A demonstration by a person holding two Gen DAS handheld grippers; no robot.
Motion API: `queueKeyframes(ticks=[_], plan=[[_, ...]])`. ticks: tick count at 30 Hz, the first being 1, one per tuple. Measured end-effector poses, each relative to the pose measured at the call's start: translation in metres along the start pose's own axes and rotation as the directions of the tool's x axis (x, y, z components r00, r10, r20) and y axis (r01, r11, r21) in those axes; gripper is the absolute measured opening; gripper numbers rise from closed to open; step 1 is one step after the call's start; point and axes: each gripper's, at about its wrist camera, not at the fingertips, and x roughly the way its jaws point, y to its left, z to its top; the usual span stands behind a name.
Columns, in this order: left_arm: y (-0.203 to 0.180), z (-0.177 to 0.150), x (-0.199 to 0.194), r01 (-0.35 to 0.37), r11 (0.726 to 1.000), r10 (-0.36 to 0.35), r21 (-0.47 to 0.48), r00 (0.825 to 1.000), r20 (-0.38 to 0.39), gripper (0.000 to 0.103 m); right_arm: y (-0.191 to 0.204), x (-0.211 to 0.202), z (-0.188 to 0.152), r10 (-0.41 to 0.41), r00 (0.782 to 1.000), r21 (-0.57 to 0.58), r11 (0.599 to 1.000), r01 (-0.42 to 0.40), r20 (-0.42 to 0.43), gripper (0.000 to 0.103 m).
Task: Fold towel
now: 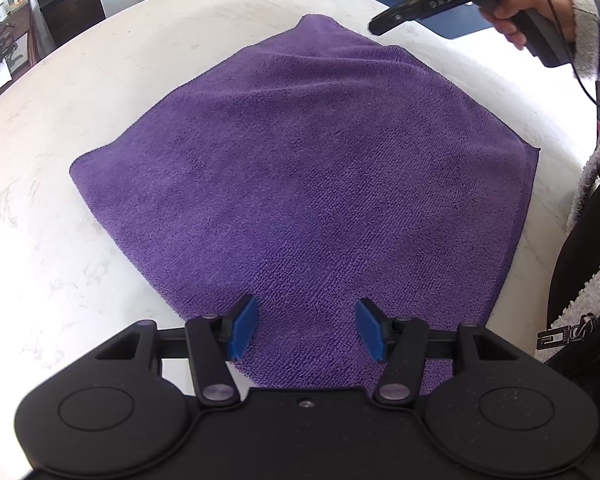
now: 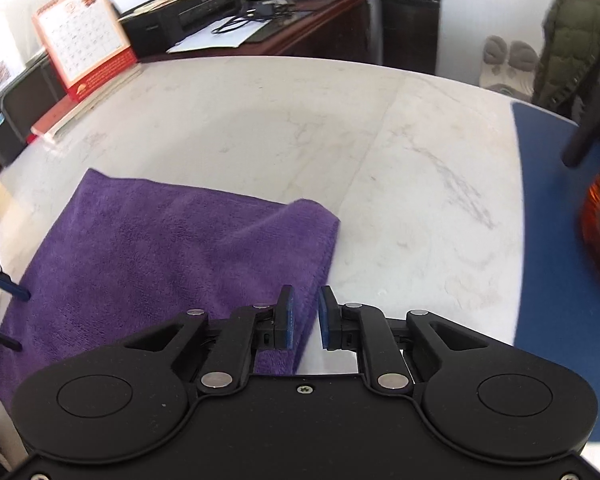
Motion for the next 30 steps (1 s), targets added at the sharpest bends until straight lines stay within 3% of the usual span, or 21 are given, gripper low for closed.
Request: queueKeyframes(ticks=[8,15,19,22,26,30], plan=[[-0.002,-0.001,0.001,-0.005,1.0,0.005,-0.004,1.0,0.002,0.053,0.02,0.019,-0.002,-0.083,0.997,-0.232,0.969,0.079,-0.007,0.014],[-0.003,-0.001,0.002,-0.021,1.0,0.021,0.004,1.0,0.005,0.053,0.009,0.008,-0.004,-0.132,0.991,-0.195,0.972,0.132,0.013,0.017],[-0.006,-0.004,-0.003,-0.012,1.0,0.013,-0.023,1.0,0.014,0.052,0.007,-0.032,-0.02,-0.053,0.997,-0.14,0.988,0.059,0.049,0.017],[-0.012,-0.004,-0.01,0.028,0.999,-0.026,-0.036,0.998,0.052,0.052,0.017,-0.054,-0.042,0.015,1.0,-0.138,0.99,-0.011,0.027,0.017],[-0.032,-0.004,-0.011,0.116,0.993,-0.112,-0.037,0.989,0.102,0.052,0.045,-0.057,-0.063,0.053,0.999,-0.167,0.985,-0.052,-0.001,0.017],[-0.053,-0.012,-0.005,0.153,0.988,-0.152,-0.01,0.986,0.071,0.052,0.07,-0.05,-0.081,0.057,0.997,-0.171,0.983,-0.064,-0.044,0.017]])
